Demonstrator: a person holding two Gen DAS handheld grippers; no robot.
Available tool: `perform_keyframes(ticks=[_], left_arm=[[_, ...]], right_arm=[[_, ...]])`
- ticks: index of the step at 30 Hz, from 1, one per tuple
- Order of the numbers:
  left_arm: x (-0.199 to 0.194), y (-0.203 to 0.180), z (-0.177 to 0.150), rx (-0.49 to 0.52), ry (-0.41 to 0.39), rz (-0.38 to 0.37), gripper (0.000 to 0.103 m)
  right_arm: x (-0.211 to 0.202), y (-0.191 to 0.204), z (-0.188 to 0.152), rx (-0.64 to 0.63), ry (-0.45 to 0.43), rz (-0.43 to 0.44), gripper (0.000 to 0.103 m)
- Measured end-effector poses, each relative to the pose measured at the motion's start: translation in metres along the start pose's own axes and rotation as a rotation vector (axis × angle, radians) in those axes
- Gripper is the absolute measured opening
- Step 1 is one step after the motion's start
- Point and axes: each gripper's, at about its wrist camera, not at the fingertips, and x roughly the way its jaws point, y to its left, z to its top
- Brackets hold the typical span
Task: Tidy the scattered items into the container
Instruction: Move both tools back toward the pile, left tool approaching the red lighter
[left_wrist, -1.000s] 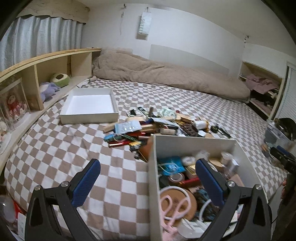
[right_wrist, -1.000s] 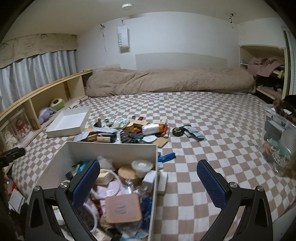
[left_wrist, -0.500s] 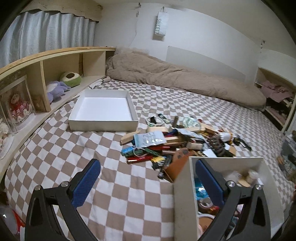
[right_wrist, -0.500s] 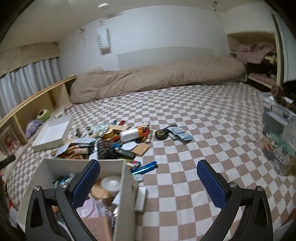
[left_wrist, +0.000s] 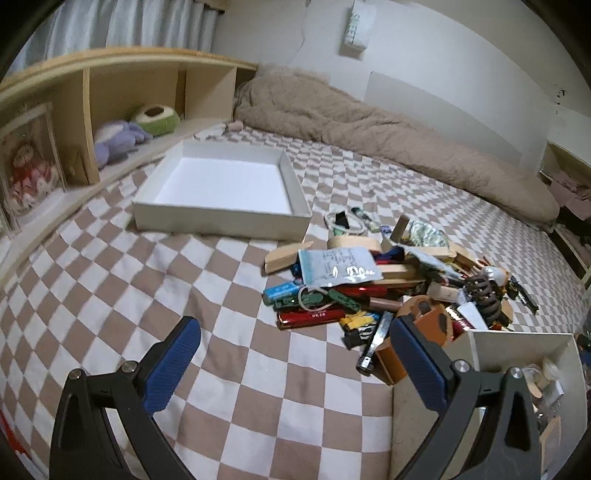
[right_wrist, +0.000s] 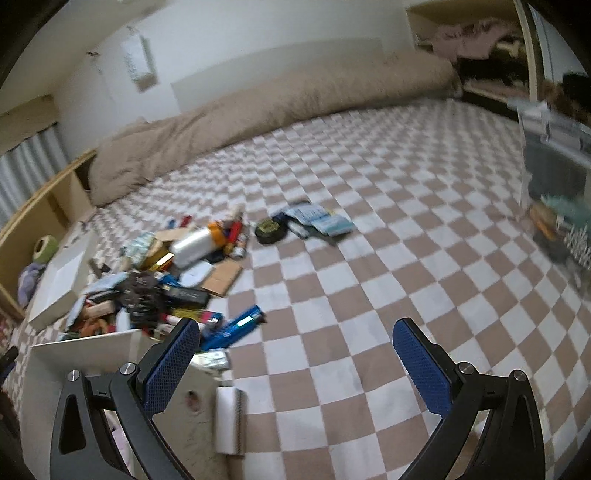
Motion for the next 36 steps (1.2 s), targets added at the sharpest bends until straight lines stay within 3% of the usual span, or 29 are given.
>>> perform_keyframes(ticks=[5,8,20,27,29,32,34,36], left_arm=[[0.027,-0.002,-0.006,0.011,0.052,0.023,0.103],[0.043,0.0,-0.011,0.0,0.084,0.019,0.103],[0.092,0.001,-0.002,-0.013,0.077,0.058,0.103],[0.131,0.004,-0.003,-0.005,0.168,0.236,0.103],[0.131,0.01,-0.002,-0.032,0.163,0.243,0.103],[0.129,0.022,-0.002,-0.081,0.151,0.308,0.103],[0.126,0.035,-0.003,-0.129,0.148,0.392,0.103],[0.123,0.05,-0.005,-0.195,0.146,0.405,0.103]], right_arm=[[0.029,-0.013,-0.007,0.05,0.067,-0.014,0.103],[0.041,-0.018,-0.015,0.048,0.084,-0.075,0.103],[0.062,-0.021,-0.039,-0.034,0.132,-0.169,0.103],[0.064,-0.018,-0.041,-0.067,0.136,-0.204,0.103],[0.064,-0.018,-0.041,-0.07,0.137,-0.207,0.103],[0.064,-0.019,-0.041,-0.075,0.137,-0.211,0.103],[0.065,-0.019,-0.041,-0.075,0.137,-0.212,0.103],[0.065,-0.019,-0.041,-0.074,0.136,-0.211,0.103]])
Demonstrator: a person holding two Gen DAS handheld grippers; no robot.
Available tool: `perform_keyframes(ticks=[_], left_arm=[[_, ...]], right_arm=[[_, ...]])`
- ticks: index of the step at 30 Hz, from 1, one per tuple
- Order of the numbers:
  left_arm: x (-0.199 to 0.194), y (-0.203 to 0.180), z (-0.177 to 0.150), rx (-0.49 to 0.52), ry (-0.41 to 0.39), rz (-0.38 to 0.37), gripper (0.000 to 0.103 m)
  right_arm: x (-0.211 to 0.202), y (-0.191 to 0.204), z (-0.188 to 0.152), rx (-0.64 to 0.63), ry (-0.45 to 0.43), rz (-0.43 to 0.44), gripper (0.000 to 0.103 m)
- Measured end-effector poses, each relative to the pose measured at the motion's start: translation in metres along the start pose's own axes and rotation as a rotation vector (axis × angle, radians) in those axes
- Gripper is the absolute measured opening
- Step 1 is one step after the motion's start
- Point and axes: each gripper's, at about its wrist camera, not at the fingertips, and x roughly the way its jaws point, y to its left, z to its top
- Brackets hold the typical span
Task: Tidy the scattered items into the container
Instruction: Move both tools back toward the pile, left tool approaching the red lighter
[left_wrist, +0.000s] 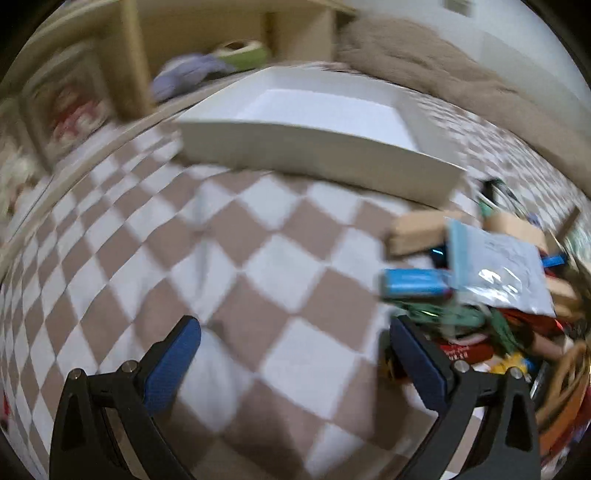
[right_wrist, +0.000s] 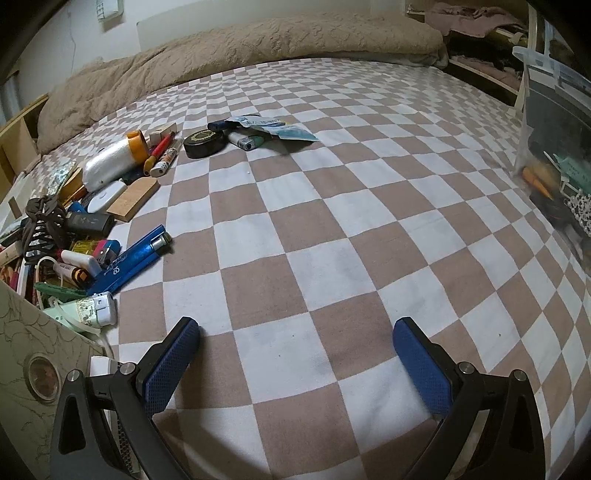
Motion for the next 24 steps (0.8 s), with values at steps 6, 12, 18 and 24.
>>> perform_keyframes(ticks=[6,12,18,24], left_arm=[[-0.006,0.025,0.0,-0.103,-0.024,0.046,0.103],[-0.02,0.018,-0.007,-0.042,-0.035,-0.18,0.103],[-0.021,-0.018,-0.012,0.101,-0.014,-0.297,0.103],[-0.009,-0.061,-0.019,0.265,0.019,-0.177,0.103]], right_arm=[[-0.001,0.0,0.0,-0.001,0.0,-0.001,0.103],[0.0,0.0,-0.001,-0.002,-0.001,-0.002,0.103],[-0.001,0.001,-0.001,-0.004,-0.002,-0.006,0.103],[-0.002,-0.001,0.001,0.009,-0.004,0.021,0.103]])
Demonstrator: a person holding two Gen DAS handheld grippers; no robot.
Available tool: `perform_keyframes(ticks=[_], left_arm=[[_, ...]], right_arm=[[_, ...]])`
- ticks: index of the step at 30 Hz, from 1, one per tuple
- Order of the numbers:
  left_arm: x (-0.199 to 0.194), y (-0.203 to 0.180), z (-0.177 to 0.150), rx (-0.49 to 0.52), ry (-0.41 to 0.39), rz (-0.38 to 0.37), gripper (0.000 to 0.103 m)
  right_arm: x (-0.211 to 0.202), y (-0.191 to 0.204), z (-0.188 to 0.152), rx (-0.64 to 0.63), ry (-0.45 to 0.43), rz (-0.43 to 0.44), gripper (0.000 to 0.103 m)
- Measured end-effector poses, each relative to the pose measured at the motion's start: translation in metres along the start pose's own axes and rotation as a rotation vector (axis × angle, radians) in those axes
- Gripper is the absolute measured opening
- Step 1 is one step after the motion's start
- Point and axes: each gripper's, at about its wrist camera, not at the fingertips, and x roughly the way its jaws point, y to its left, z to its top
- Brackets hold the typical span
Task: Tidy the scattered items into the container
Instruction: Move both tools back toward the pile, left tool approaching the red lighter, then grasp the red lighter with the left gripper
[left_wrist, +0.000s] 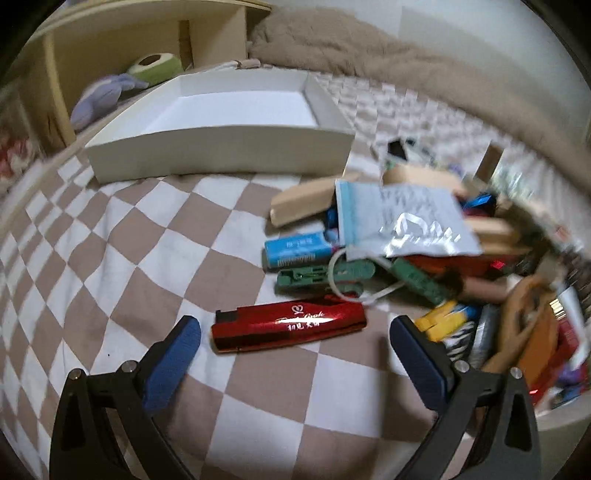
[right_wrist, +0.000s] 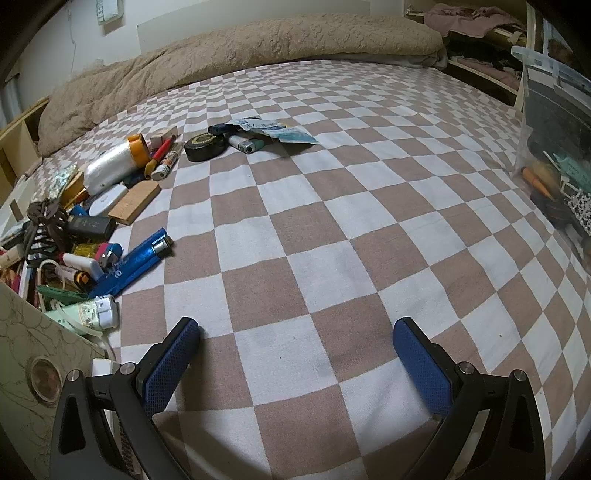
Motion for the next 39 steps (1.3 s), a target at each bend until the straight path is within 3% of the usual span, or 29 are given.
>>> perform_keyframes(ticks=[5,12,19,24,27,30,33,38,39], left_arm=[[0.0,-0.006,-0.001,0.028,-0.003,0.114,0.103],[-0.006,0.032,-0.006,-0.14,0.007,0.218,0.103],[-0.01,0.039,-0.013,-0.17,-0.012,0.215,0.103],[-0.009,0.033,-0.011,-0.138,-0.025,0.151,0.103],[-0.006,0.027,-0.009,-0.107,-0.017,0.132,0.103],[-0.001,0.024,-0.004,-0.086,-0.003,0.129,0.103],[0.001,0.024,-0.004,-0.084,-0.002,0.123,0.103],[-0.006,0.027,-0.006,-0.098,-0.03,0.115,0.083],[-0.008,0.028,-0.007,-0.105,-0.036,0.107,0.083]], right_arm=[[0.009,0.01,0.014,-0.048,0.027,0.004,0.103],[0.011,0.032,0.036,-0.111,-0.003,0.062,0.103],[0.036,0.054,0.061,-0.07,0.033,0.171,0.103],[0.045,0.064,0.056,-0.126,0.038,0.101,0.103],[0.049,0.053,0.055,-0.12,0.034,-0.021,0.103],[0.051,0.029,0.056,-0.035,0.047,0.002,0.103],[0.049,0.019,0.056,0.0,0.037,-0.044,0.103],[0.039,0.022,0.051,-0.011,0.026,0.035,0.103],[0.037,0.026,0.048,-0.028,0.028,0.062,0.103]])
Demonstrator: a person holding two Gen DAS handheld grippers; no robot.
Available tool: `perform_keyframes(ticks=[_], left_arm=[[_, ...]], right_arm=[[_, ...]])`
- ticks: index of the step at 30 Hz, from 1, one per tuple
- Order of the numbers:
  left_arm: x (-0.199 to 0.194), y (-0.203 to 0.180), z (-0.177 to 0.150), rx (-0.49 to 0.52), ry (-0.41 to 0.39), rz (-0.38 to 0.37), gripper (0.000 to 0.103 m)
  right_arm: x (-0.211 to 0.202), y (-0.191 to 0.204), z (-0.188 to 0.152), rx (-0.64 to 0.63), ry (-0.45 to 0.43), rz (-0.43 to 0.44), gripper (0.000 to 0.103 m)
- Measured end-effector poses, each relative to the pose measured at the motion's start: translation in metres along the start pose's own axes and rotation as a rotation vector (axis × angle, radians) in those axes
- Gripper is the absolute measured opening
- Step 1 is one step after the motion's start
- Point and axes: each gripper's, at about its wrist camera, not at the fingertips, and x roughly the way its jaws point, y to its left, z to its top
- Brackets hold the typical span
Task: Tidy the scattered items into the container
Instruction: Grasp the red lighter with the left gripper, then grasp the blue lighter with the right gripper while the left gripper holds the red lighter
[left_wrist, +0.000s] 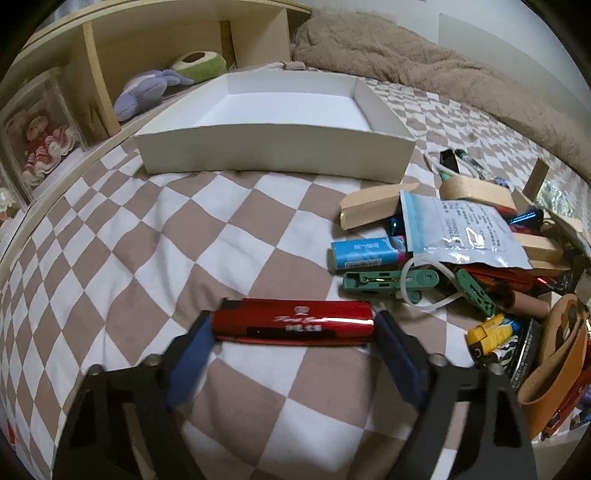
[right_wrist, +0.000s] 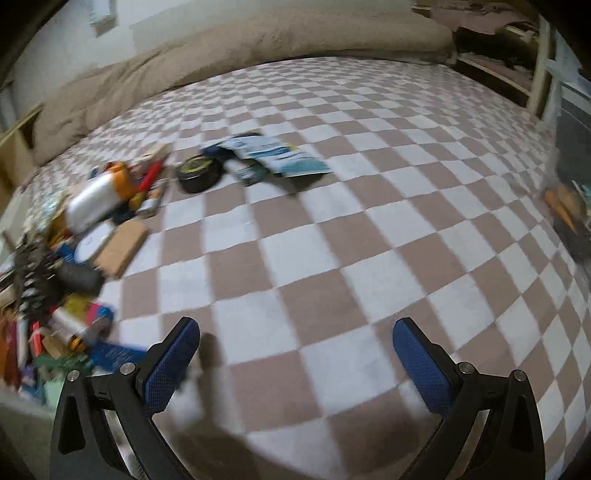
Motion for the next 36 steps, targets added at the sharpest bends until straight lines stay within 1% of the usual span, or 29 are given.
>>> perform_keyframes(ticks=[2,5,7,9,12,15,16,18,22,26,27,28,30,31,32,34,36], left_arm=[[-0.002,0.003,-0.001,-0.015,-0.003,-0.022,0.083],[-0.006,0.007,-0.003,-0.036,-0.01,-0.049,0.083],[-0.008,0.008,-0.005,-0.049,-0.009,-0.064,0.083],[-0.011,0.009,-0.008,-0.054,-0.01,-0.072,0.083],[-0.013,0.007,-0.011,-0.05,-0.011,-0.07,0.083],[-0.012,0.004,-0.012,-0.035,-0.009,-0.051,0.083],[-0.011,0.003,-0.012,-0.029,-0.008,-0.044,0.083],[-0.01,0.001,-0.012,-0.02,-0.009,-0.031,0.083],[-0.01,0.0,-0.013,-0.013,-0.011,-0.022,0.083],[-0.009,0.0,-0.013,-0.011,-0.012,-0.017,0.083],[-0.009,0.0,-0.013,-0.01,-0.013,-0.015,0.083],[-0.009,0.0,-0.013,-0.01,-0.013,-0.015,0.083],[-0.009,0.0,-0.013,-0.016,-0.013,-0.022,0.083],[-0.009,0.0,-0.013,-0.017,-0.013,-0.023,0.083],[-0.009,-0.001,-0.013,-0.019,-0.013,-0.025,0.083],[-0.009,0.0,-0.013,-0.018,-0.013,-0.024,0.083],[-0.009,0.0,-0.013,-0.018,-0.013,-0.024,0.083]], right_arm=[[-0.003,0.01,-0.004,-0.054,0.006,0.035,0.103],[-0.006,0.024,-0.007,-0.158,-0.002,0.027,0.103],[-0.01,0.022,-0.011,-0.194,0.0,0.027,0.103],[-0.013,0.019,-0.014,-0.207,0.002,0.052,0.103],[-0.006,0.021,-0.013,-0.234,0.024,0.098,0.103],[0.001,0.032,-0.015,-0.305,0.048,0.091,0.103],[0.004,0.031,-0.011,-0.295,0.048,0.098,0.103],[0.013,0.027,0.004,-0.234,0.049,0.108,0.103],[0.029,0.018,0.023,-0.145,0.03,0.05,0.103],[0.027,0.021,0.023,-0.153,0.008,0.043,0.103],[0.026,0.022,0.022,-0.162,0.002,0.059,0.103],[0.022,0.021,0.018,-0.171,-0.007,0.107,0.103],[0.01,0.015,0.011,-0.189,-0.03,0.241,0.103],[0.005,0.015,0.01,-0.198,-0.045,0.292,0.103],[0.001,0.017,0.009,-0.212,-0.061,0.323,0.103],[-0.007,0.024,0.007,-0.252,-0.09,0.346,0.103],[-0.005,0.025,0.011,-0.262,-0.103,0.346,0.103]])
